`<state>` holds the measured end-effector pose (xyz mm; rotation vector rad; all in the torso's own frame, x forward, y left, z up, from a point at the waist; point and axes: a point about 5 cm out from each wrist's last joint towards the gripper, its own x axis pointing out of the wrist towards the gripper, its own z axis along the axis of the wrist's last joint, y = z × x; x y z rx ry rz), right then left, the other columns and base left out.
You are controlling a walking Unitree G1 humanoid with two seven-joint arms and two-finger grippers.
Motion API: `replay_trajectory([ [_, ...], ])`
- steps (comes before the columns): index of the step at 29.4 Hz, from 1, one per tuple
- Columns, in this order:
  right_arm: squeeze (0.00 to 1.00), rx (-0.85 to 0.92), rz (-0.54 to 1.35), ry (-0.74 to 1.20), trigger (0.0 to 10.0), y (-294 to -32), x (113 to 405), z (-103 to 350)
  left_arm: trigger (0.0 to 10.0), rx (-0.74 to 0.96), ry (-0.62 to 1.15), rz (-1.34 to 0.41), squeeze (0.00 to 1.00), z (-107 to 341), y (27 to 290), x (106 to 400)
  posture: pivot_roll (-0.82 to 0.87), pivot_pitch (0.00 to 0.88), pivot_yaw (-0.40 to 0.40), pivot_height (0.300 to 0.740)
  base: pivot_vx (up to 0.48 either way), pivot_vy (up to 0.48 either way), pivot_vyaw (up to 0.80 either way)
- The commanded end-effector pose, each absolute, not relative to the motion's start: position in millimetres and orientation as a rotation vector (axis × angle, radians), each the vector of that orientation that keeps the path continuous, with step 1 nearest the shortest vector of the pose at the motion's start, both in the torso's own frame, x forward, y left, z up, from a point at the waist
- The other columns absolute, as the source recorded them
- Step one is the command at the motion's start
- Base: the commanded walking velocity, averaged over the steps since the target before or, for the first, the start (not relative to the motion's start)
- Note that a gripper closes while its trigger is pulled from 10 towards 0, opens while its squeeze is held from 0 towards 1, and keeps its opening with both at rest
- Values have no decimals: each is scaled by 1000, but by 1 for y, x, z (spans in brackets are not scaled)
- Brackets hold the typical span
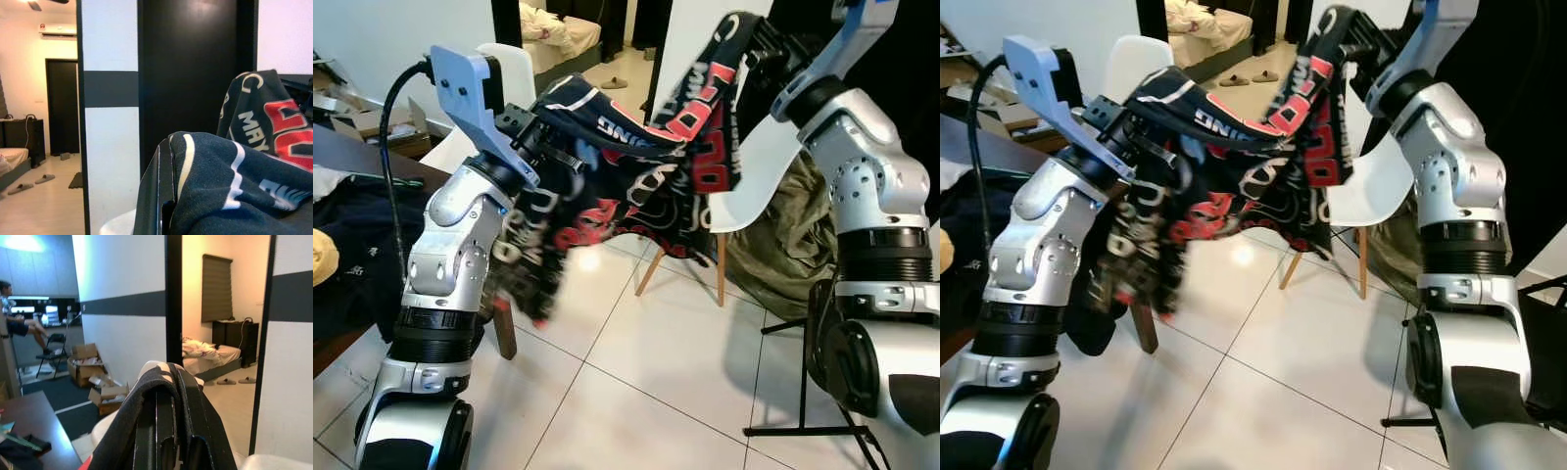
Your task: Hang hanger
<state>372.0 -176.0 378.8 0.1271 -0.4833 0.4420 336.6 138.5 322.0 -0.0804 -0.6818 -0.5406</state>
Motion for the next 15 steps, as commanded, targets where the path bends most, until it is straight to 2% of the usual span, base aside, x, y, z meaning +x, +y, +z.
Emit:
replay_trajectory([
  [1, 0, 119, 427, -523, 0, -178, 368, 382, 10000, -72, -712, -541, 0, 327, 135, 336, -60, 0, -36, 740, 0, 0, 0],
  [5, 0, 142, 381, -561, 0, -189, 366, 382, 10000, 39, -768, -435, 0, 342, 148, 344, -63, 0, -13, 740, 0, 0, 0],
  [6, 0, 141, 368, -561, 0, -192, 365, 378, 10000, 156, -820, -374, 0, 361, 162, 343, -54, 0, -15, 740, 0, 0, 0],
  [11, 0, 133, 370, -544, 0, -192, 365, 370, 10000, 224, -862, -359, 0, 378, 172, 339, -40, 0, -21, 740, 0, 0, 0],
  [15, 0, 145, 353, -527, 0, -190, 367, 354, 10000, 280, -1001, -385, 0, 431, 187, 324, -10, 0, -23, 740, 0, 0, 0],
])
